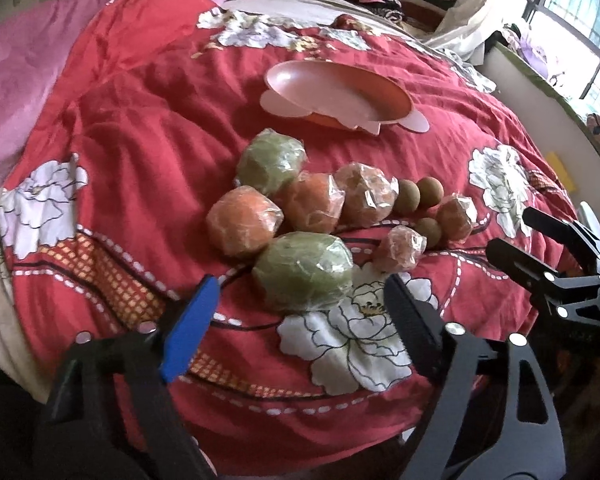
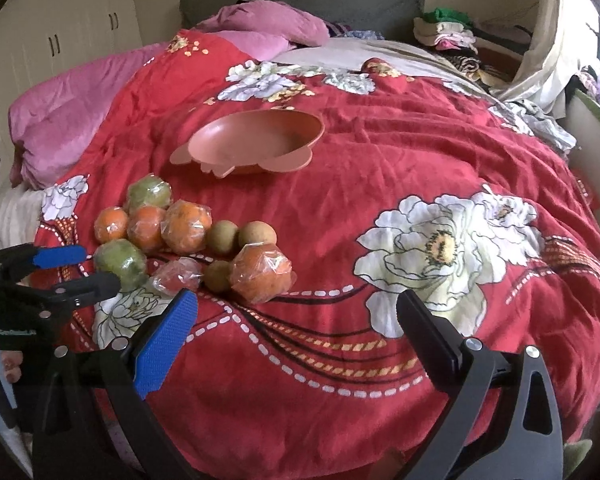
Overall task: Organize fruits
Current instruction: 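Grasp the large green wrapped fruit with the left tool while the right tool grasps a wrapped orange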
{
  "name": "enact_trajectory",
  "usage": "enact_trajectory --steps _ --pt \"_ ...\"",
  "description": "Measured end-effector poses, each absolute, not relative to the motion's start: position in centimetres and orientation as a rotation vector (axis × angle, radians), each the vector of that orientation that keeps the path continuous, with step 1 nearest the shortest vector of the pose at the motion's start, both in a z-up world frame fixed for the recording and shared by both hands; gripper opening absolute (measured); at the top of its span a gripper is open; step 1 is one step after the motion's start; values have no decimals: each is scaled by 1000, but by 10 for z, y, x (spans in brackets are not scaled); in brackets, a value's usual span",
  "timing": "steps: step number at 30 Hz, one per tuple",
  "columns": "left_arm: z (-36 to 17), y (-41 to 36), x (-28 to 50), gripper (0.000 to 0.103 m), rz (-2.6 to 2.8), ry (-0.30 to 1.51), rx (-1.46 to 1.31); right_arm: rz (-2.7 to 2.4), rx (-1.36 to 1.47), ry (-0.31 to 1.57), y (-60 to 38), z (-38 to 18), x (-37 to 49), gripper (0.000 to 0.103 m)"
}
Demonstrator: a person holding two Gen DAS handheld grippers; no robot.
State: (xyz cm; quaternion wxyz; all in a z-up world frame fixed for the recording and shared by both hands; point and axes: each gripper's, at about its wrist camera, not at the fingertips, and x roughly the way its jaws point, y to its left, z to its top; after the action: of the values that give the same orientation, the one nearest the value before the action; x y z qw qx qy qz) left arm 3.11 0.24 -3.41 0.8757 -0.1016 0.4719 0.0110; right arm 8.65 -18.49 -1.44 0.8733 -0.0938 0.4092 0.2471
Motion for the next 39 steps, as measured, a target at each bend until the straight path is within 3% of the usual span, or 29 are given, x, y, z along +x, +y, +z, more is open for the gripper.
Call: enact_trajectory --steps 6,9,22,29,39 --pt "-42 2 40 64 15 1003 -227 556 -225 885 -177 -23 97 97" --pt "-43 3 41 63 16 1003 -238 577 -230 893 -174 -26 101 79" --pt "-48 3 47 60 10 1009 -247 701 -218 926 -158 -32 115 40" --pt "-48 4 47 48 19 1012 -244 729 -198 921 -161 -32 118 38" --pt "-52 3 53 46 31 1016 -213 724 -156 912 -172 -31 122 38"
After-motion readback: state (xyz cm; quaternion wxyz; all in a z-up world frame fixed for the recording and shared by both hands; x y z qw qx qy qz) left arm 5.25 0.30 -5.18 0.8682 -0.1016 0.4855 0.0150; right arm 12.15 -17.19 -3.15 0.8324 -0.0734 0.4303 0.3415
